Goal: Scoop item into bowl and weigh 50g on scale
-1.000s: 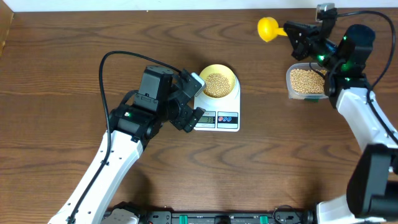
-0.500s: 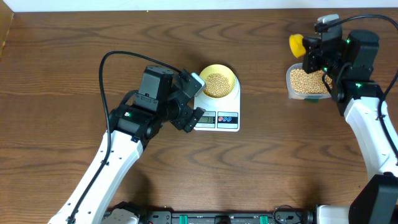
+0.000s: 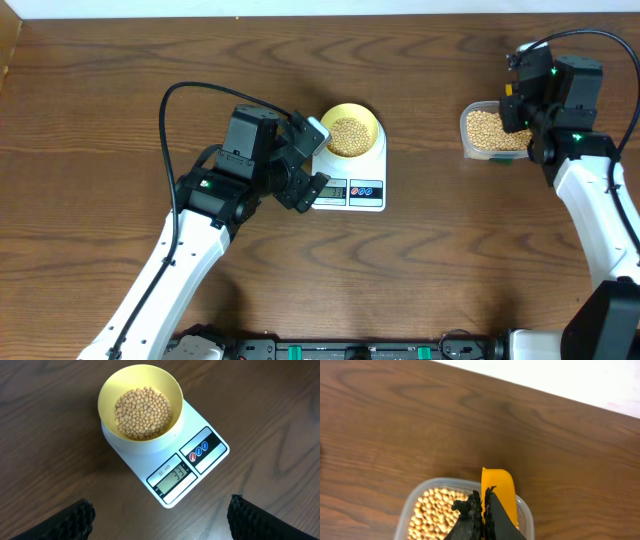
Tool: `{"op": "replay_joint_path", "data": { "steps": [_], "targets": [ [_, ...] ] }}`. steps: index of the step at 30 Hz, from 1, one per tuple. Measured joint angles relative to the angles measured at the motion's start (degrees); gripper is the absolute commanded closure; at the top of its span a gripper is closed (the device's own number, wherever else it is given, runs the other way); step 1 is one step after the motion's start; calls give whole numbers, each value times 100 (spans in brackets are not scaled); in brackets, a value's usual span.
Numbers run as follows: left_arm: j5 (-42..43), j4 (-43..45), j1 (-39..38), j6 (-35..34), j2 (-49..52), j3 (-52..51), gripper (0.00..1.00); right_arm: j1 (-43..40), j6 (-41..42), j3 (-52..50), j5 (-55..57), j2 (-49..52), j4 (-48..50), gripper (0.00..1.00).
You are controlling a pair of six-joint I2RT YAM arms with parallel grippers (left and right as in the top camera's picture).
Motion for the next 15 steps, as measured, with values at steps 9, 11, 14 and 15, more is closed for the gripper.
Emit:
{"op": "replay_joint_path", "data": {
  "steps": [9,11,14,15],
  "targets": [
    [0,-2,0,0,0,0,13,-192,-125,0,42,48,-249,99],
    [0,0,0,0,0,0,13,-192,-142,0,2,83,-269,99],
    [0,-2,0,0,0,0,13,-192,-162,0,-48,140,-273,99],
    [0,-2,0,0,0,0,13,-192,-164,0,-57,168,-282,99]
  ]
}}
